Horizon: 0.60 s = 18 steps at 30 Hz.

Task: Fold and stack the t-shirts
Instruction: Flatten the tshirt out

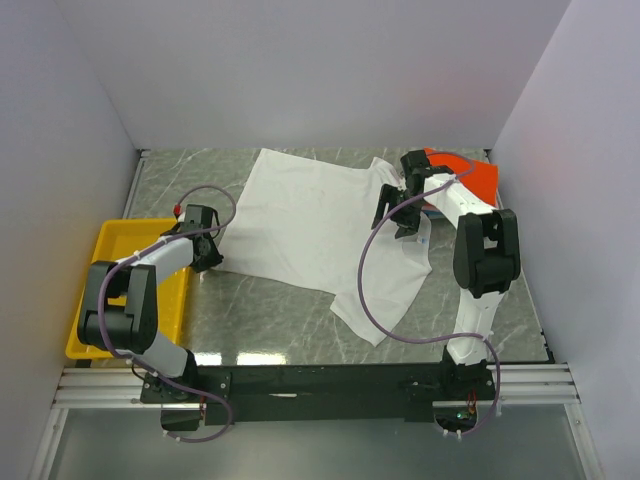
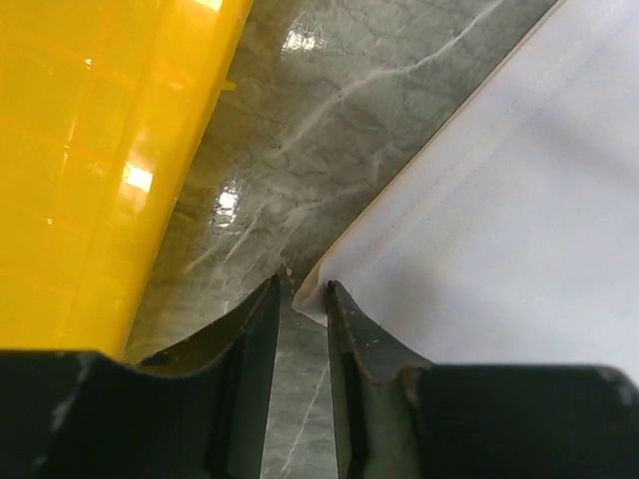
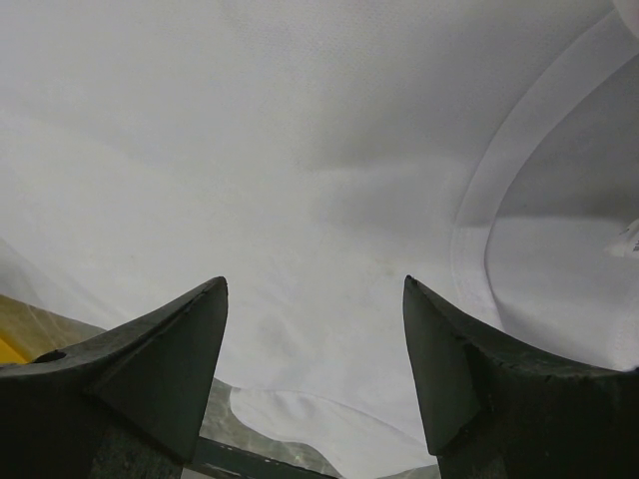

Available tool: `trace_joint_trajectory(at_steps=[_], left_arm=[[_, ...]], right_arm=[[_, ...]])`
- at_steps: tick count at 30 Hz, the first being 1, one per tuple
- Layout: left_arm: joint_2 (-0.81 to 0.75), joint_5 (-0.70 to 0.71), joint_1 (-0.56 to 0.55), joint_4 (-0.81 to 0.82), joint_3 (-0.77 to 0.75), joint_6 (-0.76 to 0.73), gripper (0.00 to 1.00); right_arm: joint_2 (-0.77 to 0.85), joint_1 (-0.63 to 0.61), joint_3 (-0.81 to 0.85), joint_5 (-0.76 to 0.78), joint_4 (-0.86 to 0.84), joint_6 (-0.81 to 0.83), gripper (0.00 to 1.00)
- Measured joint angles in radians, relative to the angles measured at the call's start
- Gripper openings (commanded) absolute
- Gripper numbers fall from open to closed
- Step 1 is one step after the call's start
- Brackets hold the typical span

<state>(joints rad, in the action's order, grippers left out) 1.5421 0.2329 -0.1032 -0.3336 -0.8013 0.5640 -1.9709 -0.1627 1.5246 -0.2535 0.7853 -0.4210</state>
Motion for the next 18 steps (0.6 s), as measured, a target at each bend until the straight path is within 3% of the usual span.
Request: trace_joint_trajectory(at_steps=[11,18], left_arm=[[0.015,-0.026,0.000,0.002,-0.014,-0.007,0.00],[0.043,-0.035,0.000,-0.023,-0.054,-0.029,0.00]], right_arm=[[0.001,0.000,-0.002,-0.010,-0.007,0.000,0.76],[0.118,-0.032,-0.114,-0.016,-0.013,0.000,0.76]])
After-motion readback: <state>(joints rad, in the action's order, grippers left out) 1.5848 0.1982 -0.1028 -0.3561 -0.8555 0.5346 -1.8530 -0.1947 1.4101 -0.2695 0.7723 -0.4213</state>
